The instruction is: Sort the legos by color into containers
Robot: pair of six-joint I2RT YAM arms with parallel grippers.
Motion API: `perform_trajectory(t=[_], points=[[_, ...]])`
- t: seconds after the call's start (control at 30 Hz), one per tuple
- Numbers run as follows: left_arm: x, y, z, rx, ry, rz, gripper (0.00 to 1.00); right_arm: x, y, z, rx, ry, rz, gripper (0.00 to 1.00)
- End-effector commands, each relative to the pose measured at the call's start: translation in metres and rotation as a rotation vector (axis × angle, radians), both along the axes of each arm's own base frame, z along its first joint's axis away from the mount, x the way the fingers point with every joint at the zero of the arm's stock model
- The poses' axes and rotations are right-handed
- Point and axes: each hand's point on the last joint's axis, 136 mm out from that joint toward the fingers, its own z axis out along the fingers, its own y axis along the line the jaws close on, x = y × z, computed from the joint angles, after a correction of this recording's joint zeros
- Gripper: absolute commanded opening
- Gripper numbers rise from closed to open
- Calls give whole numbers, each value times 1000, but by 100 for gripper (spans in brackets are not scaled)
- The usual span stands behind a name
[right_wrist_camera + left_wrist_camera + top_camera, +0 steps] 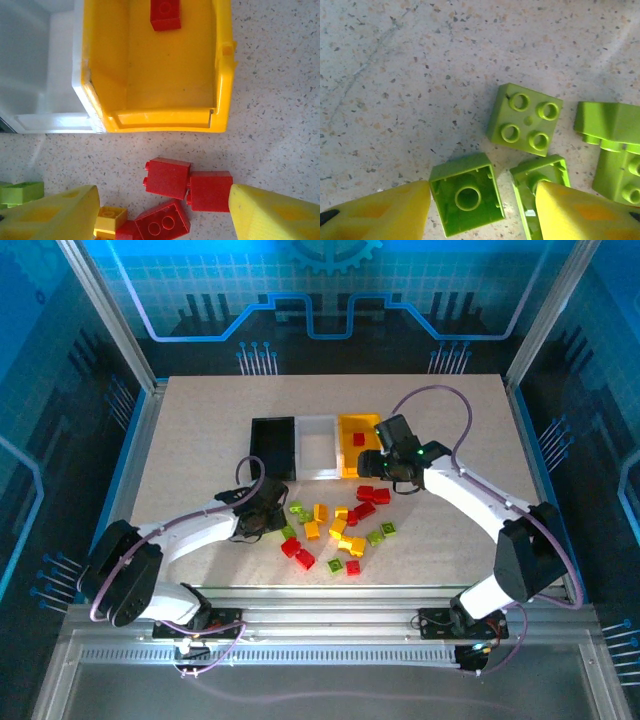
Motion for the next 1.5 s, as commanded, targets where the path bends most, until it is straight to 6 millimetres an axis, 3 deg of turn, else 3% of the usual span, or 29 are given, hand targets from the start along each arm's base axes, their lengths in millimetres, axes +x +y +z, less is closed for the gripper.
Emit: perform_trajectory(t=[0.0, 0.23, 0.37, 0.5, 0.67, 0.8, 0.97, 1.07, 1.23, 1.4, 1.47], points=[[-6, 13, -13, 48, 30, 31, 59, -1, -5, 2, -4, -16, -14, 70], [-11, 18, -29, 68, 63, 39, 51, -1, -6, -4, -6, -2, -25, 70], [-10, 17, -30, 68, 62, 40, 41, -2, -8, -4, -8, -1, -31, 70], [-6, 14, -15, 49, 32, 26, 34, -3, -11, -1, -8, -8, -43, 70], [9, -5, 28, 6, -42, -37, 29, -7, -21, -3, 6, -6, -78, 70], [36, -43, 74, -32, -136, -125, 30, -14, -38, -10, 2, 0, -131, 70], [89, -90, 96, -60, -195, -186, 30, -27, -56, -24, 16, 34, -179, 71], [124, -109, 98, -30, -222, -200, 30, -35, -63, -24, 14, 34, -188, 71], [173, -119, 78, 41, -198, -180, 29, -43, -73, -19, 25, 23, -200, 71], [196, -119, 60, 63, -174, -156, 30, -44, -76, -8, 51, -1, -202, 71], [201, -121, 57, 66, -167, -161, 35, -44, -77, -5, 59, -5, -200, 71]])
